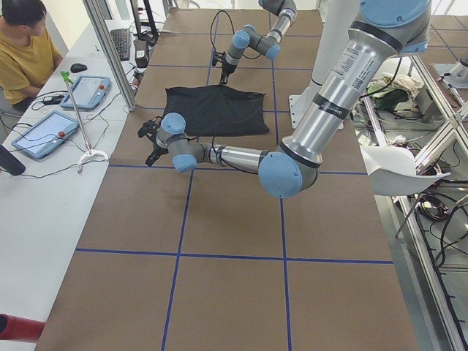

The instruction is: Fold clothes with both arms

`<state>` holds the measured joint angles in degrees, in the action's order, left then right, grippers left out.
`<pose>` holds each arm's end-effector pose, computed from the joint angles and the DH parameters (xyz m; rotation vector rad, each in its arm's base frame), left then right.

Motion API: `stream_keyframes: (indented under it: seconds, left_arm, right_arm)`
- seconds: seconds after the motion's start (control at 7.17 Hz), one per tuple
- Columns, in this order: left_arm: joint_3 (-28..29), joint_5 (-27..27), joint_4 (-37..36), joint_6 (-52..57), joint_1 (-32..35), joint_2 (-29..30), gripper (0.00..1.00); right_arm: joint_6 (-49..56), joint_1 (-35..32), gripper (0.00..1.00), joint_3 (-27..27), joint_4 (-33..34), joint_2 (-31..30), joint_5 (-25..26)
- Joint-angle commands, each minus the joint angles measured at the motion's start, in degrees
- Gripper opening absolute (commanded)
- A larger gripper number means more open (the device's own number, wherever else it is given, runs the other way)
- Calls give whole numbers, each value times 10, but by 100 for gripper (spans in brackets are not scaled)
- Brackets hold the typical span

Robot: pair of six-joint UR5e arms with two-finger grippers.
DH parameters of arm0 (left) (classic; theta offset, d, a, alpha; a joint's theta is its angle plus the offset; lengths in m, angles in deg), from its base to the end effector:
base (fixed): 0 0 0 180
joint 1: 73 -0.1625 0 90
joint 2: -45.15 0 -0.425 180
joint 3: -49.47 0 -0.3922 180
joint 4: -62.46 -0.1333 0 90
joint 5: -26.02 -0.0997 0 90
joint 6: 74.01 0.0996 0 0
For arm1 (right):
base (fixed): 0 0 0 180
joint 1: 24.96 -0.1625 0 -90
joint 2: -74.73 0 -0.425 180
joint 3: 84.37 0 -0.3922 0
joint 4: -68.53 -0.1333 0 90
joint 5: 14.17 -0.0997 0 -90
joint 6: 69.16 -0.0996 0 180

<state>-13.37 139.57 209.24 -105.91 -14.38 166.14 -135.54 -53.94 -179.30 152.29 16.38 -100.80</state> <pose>0.3048 -0.6793 0.4586 0.6923 0.8631 0.2092 -0.5263 -0.4505 0.2957 0.3815 -0.6453 0.1111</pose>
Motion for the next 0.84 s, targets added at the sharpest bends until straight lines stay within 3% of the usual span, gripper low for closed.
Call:
stream_keyframes:
  seconds: [0.0, 0.14, 0.42, 0.7]
  left_arm:
    - [0, 0, 0, 0, 0, 0, 100]
    - [0, 0, 0, 0, 0, 0, 100]
    - [0, 0, 0, 0, 0, -1, 100]
    - [-1, 0, 1, 0, 0, -1, 100]
  right_arm:
    - [0, 0, 72, -3, -1, -4, 2]
    - [-6, 1, 100, -4, -4, 13, 1]
    - [-59, 6, 100, -9, 7, 45, -3]
    - [-128, 36, 100, -39, 96, 64, 1]
